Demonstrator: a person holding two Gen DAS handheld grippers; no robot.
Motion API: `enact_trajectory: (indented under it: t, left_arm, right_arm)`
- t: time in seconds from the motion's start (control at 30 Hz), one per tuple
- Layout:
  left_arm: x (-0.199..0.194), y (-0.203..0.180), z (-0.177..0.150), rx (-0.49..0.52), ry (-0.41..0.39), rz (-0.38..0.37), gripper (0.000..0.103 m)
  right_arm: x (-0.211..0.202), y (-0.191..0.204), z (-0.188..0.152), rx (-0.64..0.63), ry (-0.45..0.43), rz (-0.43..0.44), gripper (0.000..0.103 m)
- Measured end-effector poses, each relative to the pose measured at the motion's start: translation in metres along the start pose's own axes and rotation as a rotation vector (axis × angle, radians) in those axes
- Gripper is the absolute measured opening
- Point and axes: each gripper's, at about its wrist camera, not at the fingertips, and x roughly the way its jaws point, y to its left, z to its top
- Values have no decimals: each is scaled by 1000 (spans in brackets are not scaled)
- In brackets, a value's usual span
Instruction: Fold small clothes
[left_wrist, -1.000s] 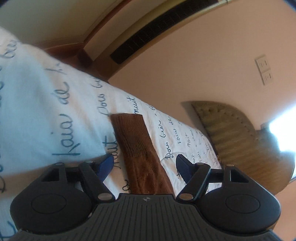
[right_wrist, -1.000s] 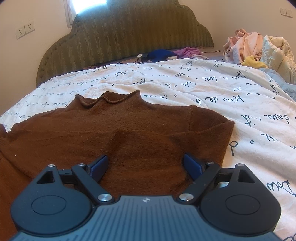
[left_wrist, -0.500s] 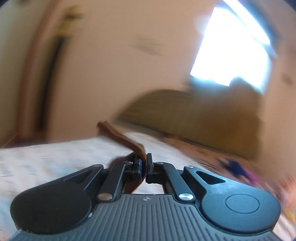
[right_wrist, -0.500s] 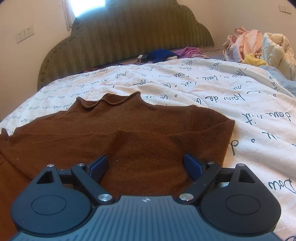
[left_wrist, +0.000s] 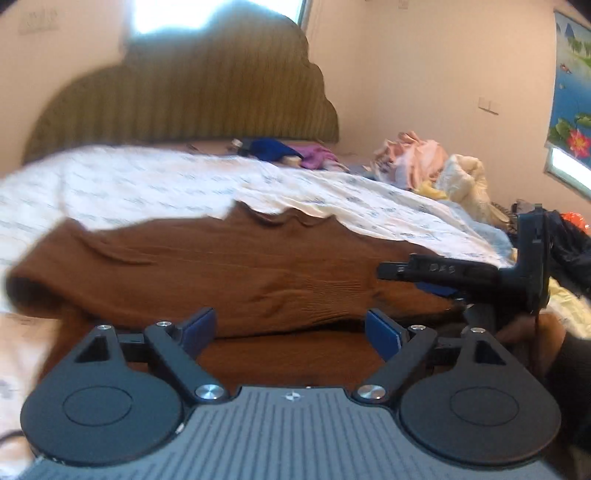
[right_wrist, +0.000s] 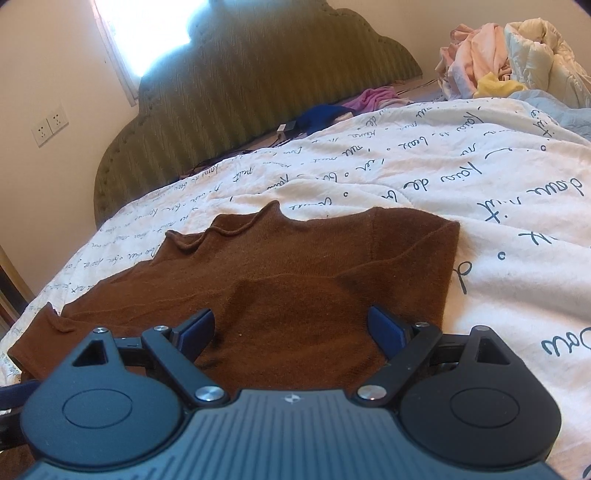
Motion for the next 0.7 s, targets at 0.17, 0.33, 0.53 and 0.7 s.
enact_trajectory:
  t: [0.17,0.33,0.53,0.7]
  left_arm:
    - [-21,41,-8,-142,23,95,85]
    - [-15,71,-18,-304,61,97,88]
    - [-18,72,-18,-292,53,105,94]
    - [-13,73,-19,-306,51,93,96]
  right_arm:
    - [-17,11,15,83,38,49,91]
    - [0,27,22,291,282,338,90]
    - [35,37,11,367,435,355,50]
    - [46,45,7,335,446,311,4]
